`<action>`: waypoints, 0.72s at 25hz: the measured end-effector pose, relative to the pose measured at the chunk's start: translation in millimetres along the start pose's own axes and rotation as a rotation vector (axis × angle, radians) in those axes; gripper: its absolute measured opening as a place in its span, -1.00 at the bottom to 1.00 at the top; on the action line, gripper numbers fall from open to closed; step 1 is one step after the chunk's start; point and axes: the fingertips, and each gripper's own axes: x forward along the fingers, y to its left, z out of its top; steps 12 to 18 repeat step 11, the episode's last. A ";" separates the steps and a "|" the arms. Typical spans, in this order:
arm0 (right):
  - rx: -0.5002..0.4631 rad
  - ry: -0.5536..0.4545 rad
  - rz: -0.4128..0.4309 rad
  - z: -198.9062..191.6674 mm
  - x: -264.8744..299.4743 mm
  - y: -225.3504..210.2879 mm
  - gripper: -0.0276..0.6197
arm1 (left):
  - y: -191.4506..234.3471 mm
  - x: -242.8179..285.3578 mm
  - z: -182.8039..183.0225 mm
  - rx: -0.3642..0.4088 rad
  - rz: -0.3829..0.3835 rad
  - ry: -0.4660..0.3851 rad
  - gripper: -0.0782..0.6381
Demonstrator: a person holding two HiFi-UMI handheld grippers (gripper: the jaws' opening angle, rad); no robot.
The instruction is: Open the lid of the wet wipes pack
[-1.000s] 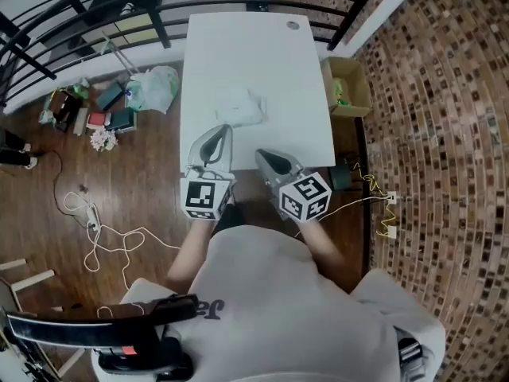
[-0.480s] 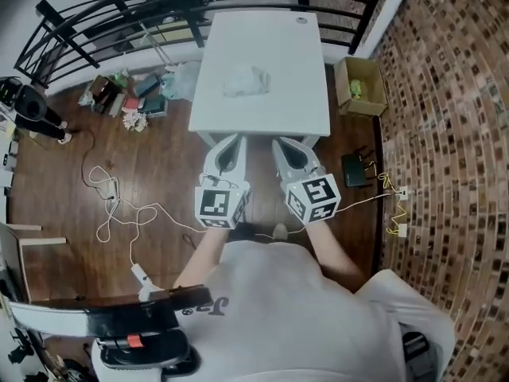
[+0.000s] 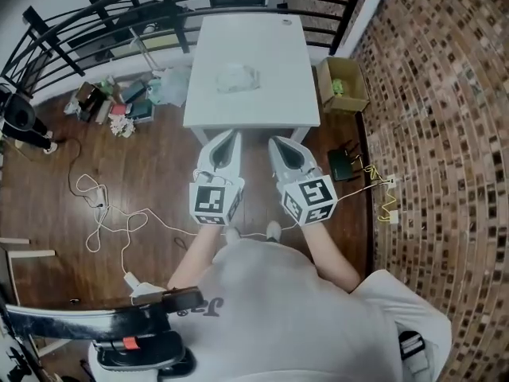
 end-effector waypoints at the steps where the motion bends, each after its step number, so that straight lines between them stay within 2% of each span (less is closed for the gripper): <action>1: -0.015 0.000 0.003 0.7 1.0 7.5 -0.94 | 3.5 -3.3 -0.6 -0.002 0.001 -0.005 -0.74; 7: -0.036 0.014 -0.002 -2.1 11.3 36.9 -0.94 | 16.5 -20.3 -12.0 -0.044 -0.027 0.024 -0.74; 11: -0.055 0.019 -0.024 -2.3 14.6 44.8 -0.94 | 20.4 -24.6 -14.5 -0.048 -0.055 0.030 -0.74; 18: -0.055 0.019 -0.024 -2.3 14.6 44.8 -0.94 | 20.4 -24.6 -14.5 -0.048 -0.055 0.030 -0.74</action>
